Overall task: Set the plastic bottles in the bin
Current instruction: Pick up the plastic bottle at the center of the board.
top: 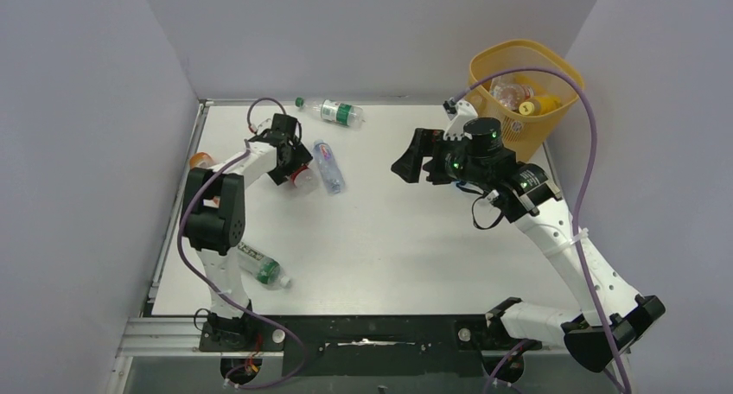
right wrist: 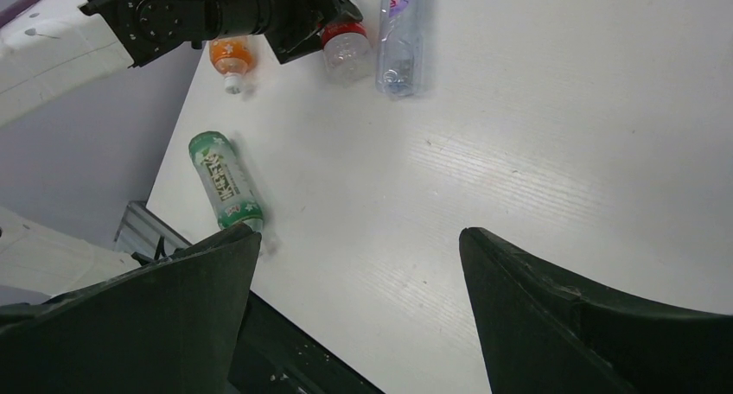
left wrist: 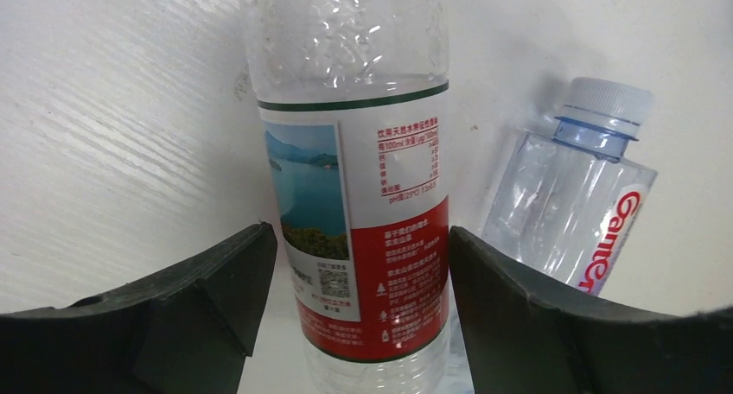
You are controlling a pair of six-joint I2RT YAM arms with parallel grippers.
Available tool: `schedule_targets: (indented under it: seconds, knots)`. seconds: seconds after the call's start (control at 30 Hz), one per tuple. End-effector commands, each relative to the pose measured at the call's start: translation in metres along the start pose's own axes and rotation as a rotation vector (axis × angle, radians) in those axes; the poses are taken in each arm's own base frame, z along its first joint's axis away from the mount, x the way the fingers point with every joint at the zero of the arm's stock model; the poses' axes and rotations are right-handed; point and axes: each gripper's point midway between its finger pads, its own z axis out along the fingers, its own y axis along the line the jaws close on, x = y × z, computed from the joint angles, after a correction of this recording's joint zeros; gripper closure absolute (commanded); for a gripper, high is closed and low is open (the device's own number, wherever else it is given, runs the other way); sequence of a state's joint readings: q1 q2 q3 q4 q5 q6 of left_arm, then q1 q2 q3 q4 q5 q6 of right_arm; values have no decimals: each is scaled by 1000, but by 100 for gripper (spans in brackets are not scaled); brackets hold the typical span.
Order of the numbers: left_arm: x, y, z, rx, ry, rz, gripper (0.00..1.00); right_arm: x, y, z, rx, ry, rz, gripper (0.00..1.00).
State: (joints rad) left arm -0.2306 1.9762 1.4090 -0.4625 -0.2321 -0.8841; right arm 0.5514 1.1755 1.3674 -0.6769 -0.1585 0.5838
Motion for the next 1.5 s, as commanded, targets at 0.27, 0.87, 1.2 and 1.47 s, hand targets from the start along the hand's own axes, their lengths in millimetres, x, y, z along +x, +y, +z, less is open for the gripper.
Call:
schedule_targets:
  seconds: [0.27,0.87,1.2,1.47]
  knots:
    - [-5,-4,-43,50,-44,156,54,-14,20,-7,-63,-76,1,11]
    - [103,-60,-339,989,116,412,53,-53,64,-26,-201,-164,51,10]
    - [135,-46,-406,1275,216,393,53,-78,89,-19,-271,-185,64,10]
    - [149,-49,-427,1351,243,415,53,-78,92,0,-285,-156,78,11]
